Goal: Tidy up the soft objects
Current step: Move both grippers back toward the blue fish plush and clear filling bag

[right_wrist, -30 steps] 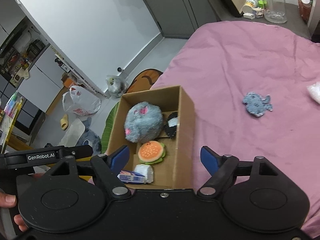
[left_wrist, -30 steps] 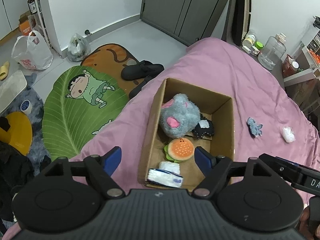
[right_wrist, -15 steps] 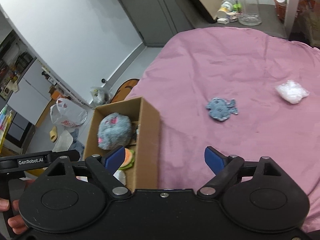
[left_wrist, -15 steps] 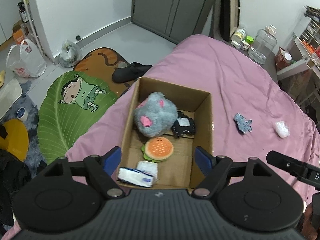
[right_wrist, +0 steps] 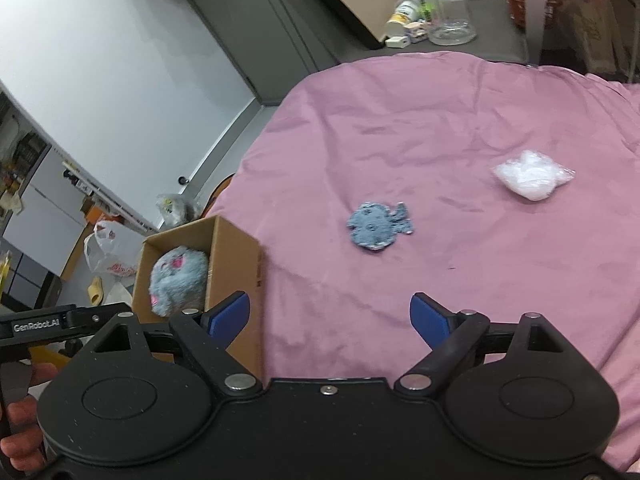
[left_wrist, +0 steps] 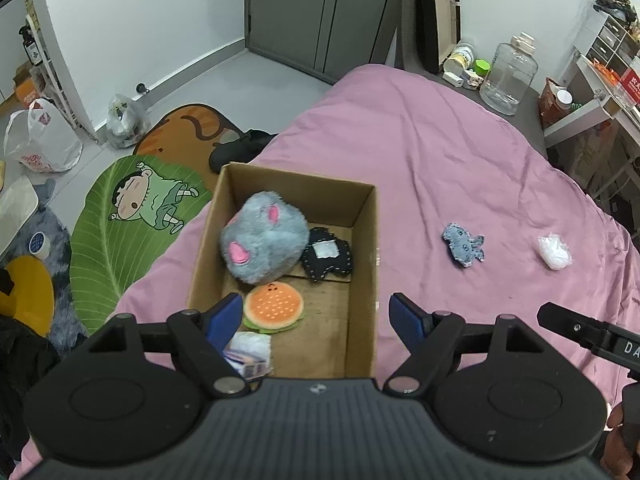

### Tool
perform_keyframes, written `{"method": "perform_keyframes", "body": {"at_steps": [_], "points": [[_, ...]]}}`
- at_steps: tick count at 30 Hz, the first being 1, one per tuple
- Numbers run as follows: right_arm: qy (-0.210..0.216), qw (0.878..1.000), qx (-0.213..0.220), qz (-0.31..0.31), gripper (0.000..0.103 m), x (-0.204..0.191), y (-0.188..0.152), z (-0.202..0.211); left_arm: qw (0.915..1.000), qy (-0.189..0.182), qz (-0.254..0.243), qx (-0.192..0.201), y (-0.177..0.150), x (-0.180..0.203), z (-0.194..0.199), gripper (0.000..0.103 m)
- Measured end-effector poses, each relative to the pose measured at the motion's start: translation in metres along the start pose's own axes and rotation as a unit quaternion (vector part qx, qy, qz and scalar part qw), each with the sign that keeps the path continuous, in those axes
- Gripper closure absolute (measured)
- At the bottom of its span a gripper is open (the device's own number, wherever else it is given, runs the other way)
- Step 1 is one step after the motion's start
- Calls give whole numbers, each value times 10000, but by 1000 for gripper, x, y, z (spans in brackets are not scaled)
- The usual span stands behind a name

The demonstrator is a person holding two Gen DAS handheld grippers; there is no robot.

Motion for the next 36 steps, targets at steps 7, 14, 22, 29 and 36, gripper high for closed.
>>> {"method": "perform_keyframes", "body": {"at_steps": [7, 14, 22, 29, 36], "points": [[-88, 9996, -6, -282, 16, 34, 5, 0, 9998, -63, -149, 81, 5, 29, 3, 24], [-273, 9985, 34, -479, 16, 76, 14, -1, 9987, -268, -430, 86, 22, 77, -12, 24], [-428, 9965, -3, -722, 16, 123, 37, -16, 9966, -505, -657, -8, 42, 131, -48, 24], [-550, 9948, -113, -854, 16, 159, 51, -35, 9956, -503, -675, -404, 50, 161, -101, 24], [-587, 9940, -154, -914, 16, 182, 69, -53, 9949, -358, -744, -578, 58, 177, -138, 25]]}}
Point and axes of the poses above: each gripper's, at about its wrist camera, not at the fingertips, and z roughly against the way its jaws point, x to its right, y to its top, the point moved 2 cm from there along -z, roughly the way its jaws point, and after that the axes turned 10 degrees about -x, right-handed, at the moved point
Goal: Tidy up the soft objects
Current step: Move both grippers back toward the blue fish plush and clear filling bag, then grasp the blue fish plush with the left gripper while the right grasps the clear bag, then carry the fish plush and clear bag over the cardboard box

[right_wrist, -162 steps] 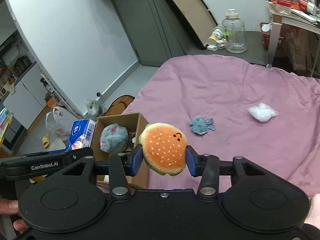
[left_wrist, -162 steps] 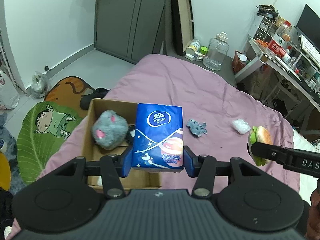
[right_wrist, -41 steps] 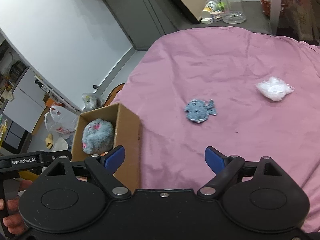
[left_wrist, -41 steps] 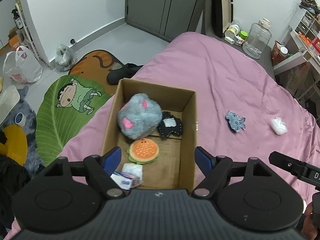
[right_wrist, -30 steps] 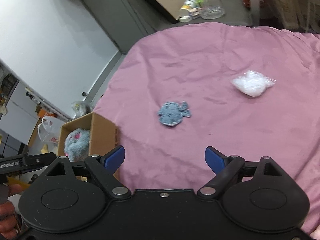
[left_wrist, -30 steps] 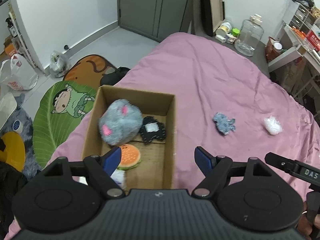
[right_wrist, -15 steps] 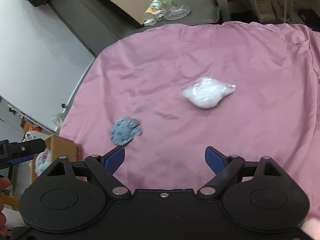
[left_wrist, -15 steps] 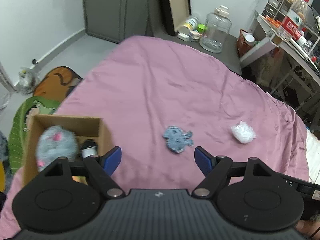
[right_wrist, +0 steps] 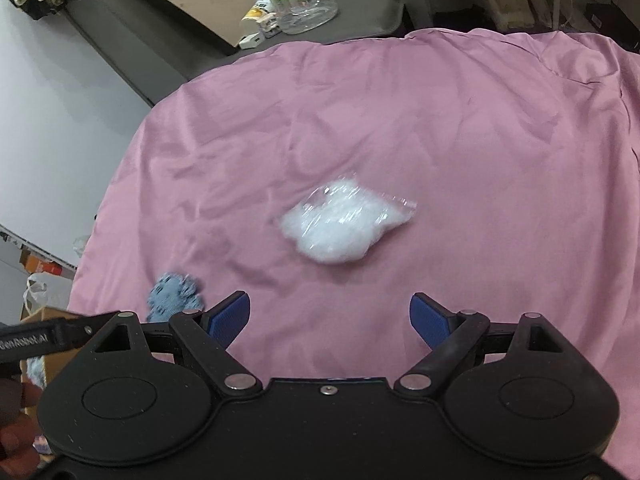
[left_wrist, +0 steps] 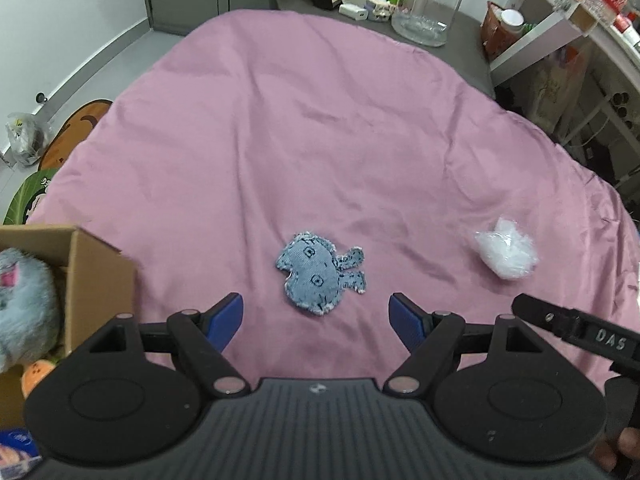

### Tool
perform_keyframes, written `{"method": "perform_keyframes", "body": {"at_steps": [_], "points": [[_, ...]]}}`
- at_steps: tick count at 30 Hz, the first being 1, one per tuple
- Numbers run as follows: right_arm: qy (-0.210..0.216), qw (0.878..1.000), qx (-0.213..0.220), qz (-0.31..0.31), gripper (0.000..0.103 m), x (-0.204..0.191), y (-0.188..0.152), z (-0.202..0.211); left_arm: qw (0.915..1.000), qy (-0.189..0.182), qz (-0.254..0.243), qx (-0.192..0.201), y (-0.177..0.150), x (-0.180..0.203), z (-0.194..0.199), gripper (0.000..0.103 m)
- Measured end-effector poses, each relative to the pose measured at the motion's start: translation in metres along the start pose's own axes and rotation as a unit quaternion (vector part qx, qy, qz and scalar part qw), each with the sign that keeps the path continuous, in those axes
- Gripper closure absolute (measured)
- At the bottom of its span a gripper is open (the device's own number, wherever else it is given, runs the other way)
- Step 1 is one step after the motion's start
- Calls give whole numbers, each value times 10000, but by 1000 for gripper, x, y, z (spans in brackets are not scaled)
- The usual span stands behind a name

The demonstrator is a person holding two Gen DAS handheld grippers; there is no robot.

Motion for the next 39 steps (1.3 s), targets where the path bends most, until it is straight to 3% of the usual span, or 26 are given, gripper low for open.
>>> {"method": "perform_keyframes", "body": {"at_steps": [15, 17, 19, 21, 22, 24, 27, 39], "points": [[216, 9992, 90, -312, 17, 15, 37, -28, 9994, 121, 197, -255, 23, 10, -68, 28], [253, 9990, 107, -343, 17, 14, 42, -32, 9993, 123, 238, -254, 22, 8, -71, 37], [226, 9989, 96, -406, 22, 13, 46, -36, 9990, 160, 304, -288, 20, 6, -72, 65], [291, 9982, 132, -506, 47, 14, 48, -40, 9989, 163, 334, -281, 20, 2, -68, 73], [289, 9980, 117, -546, 49, 14, 49, -42, 9990, 86, 356, -266, 19, 0, -65, 75], [212, 9981, 149, -566, 59, 15, 49, -41, 9990, 41, 361, -256, 17, -2, -59, 75], [125, 9988, 159, -452, 63, 11, 44, -32, 9991, -13, 381, -180, 13, -6, -47, 76], [66, 9991, 339, -264, 64, -13, 6, 29, 9990, -297, 288, 163, -14, -7, 12, 76]]}}
Point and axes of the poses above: each gripper's, at about its wrist camera, not at the fingertips, and z roughly against the way its jaws point, x to its right, y to its top, the point moved 2 cm from there along -z, roughly the way its jaws point, and after that the axes turned 10 degrees about -x, right-handed, at the moved point
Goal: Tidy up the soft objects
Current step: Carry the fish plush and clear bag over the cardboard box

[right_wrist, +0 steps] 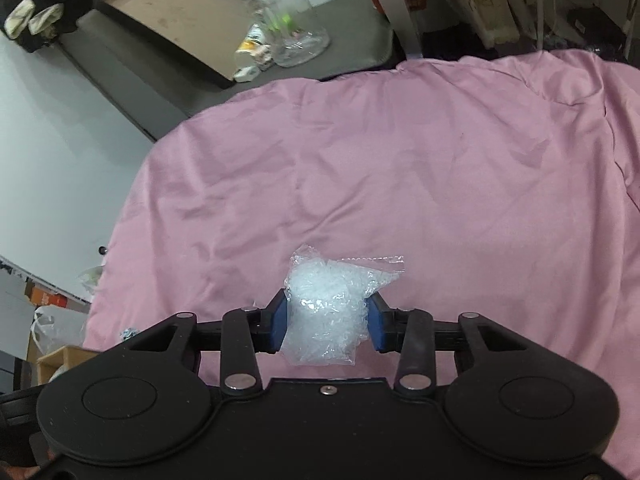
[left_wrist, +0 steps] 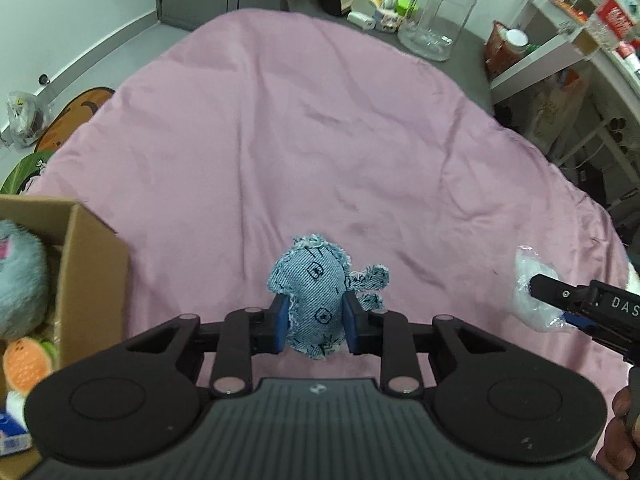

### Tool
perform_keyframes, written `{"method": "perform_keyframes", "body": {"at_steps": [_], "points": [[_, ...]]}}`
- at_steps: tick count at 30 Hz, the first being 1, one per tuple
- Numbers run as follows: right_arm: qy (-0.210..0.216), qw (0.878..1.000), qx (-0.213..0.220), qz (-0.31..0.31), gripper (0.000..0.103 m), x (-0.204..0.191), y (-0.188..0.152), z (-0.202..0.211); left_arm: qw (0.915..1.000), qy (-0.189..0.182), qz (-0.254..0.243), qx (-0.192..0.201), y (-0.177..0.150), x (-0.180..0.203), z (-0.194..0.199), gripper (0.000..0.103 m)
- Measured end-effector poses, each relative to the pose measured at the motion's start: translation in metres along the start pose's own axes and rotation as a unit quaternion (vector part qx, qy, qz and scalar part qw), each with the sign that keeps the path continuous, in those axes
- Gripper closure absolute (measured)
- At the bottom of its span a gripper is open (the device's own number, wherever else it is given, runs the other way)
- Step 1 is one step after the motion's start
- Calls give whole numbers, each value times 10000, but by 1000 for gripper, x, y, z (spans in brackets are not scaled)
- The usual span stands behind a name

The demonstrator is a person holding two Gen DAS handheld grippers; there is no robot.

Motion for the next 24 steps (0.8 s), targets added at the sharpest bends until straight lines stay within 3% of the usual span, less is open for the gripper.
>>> {"method": "perform_keyframes", "body": {"at_steps": [10, 24], "points": [[142, 9989, 248, 361, 64, -45, -33, 47, 9997, -99, -61, 232, -38, -20, 54, 76], [336, 9953, 408, 812, 64, -111, -81, 86, 9978, -166, 123, 629, -61, -70, 115, 76]]}}
Point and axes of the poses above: each gripper's, at about its wrist camera, not at the fingertips, and z roughly against the way its jaws point, x to its right, y to its top, the point moved 2 cm from there along -z, roughly the way its jaws point, and after that the axes turned 10 degrees about -x, right-handed, at the moved point
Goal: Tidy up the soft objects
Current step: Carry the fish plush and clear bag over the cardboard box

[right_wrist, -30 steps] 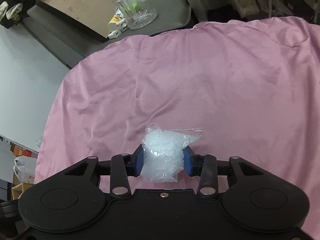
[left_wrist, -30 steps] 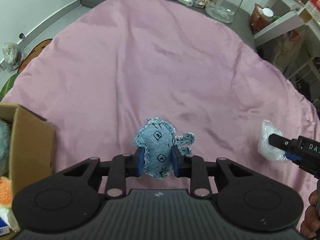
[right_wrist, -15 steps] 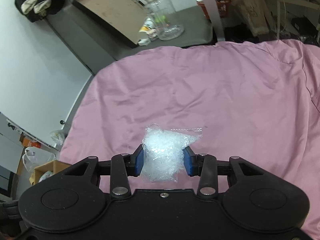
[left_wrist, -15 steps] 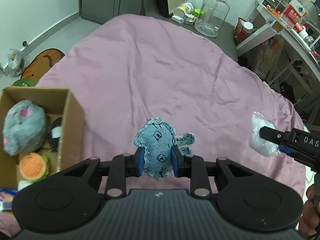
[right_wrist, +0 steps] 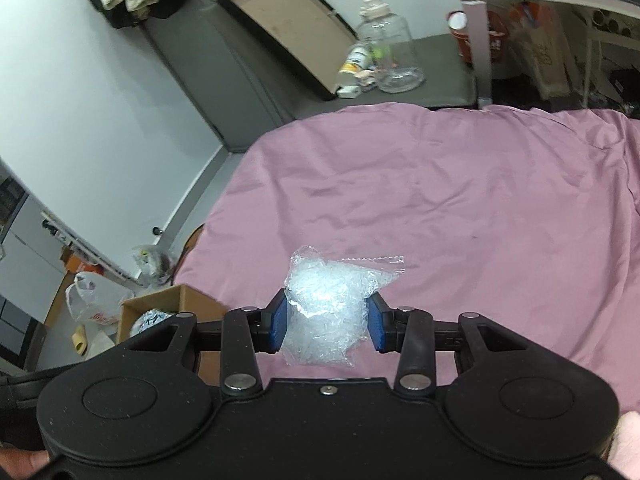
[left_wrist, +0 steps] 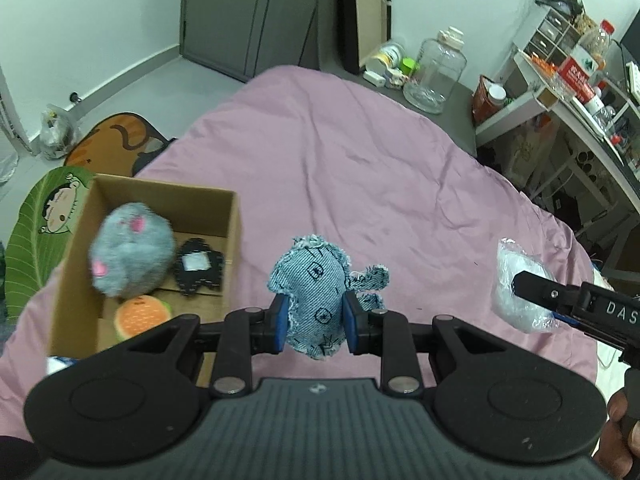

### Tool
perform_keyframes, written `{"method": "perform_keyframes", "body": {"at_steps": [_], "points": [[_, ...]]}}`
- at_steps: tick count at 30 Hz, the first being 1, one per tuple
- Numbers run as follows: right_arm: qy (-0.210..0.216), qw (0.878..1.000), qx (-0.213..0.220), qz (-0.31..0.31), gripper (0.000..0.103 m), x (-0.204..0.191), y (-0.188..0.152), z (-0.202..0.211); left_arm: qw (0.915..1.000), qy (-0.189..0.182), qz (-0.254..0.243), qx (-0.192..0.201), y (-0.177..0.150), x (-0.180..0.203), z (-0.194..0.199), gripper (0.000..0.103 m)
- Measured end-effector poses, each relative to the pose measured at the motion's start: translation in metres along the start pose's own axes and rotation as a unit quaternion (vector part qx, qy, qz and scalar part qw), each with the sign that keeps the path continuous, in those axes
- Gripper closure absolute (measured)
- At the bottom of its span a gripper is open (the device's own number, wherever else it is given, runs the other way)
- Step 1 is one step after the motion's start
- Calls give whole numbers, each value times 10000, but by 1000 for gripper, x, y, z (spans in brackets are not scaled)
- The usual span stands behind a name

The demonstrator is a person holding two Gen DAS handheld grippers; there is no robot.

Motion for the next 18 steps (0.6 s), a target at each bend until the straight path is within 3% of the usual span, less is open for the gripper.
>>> {"method": "perform_keyframes", "body": {"at_steps": [18], "points": [[71, 9987, 93, 499, 64, -79, -36, 12, 9992, -182, 256, 245, -17, -60, 46, 76]]}}
Point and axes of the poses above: each gripper's, at about its wrist camera, not at the fingertips, and z roughly against the way its jaws point, x to its right, y to its top, the point moved 2 cm from there along -z, roughly the way its jaws point, and after that the axes turned 10 degrees about -x, right-handed, at the moved point
